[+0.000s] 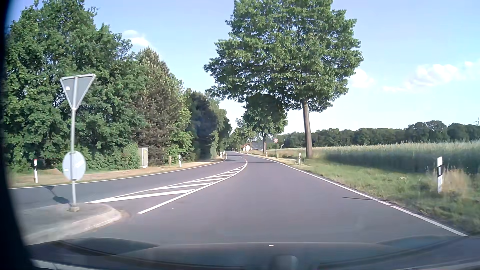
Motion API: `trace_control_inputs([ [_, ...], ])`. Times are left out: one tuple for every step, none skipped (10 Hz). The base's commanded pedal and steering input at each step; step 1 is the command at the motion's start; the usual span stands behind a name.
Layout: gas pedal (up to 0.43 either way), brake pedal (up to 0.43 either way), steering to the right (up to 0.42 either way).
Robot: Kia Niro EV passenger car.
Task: Follow the waypoints while adhering to traffic rules and regulations
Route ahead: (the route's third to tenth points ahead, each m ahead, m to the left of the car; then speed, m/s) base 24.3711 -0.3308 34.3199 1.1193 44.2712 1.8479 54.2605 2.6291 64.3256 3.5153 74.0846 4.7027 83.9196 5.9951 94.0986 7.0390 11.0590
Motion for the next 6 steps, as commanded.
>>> trace_control_inputs([
  [0.331,0.006,0.021],
  [0.331,0.006,0.018],
  [0.331,0.006,0.011],
  [0.331,0.006,0.005],
  [0.331,0.006,0.002],
  [0.331,0.006,-0.003],
])
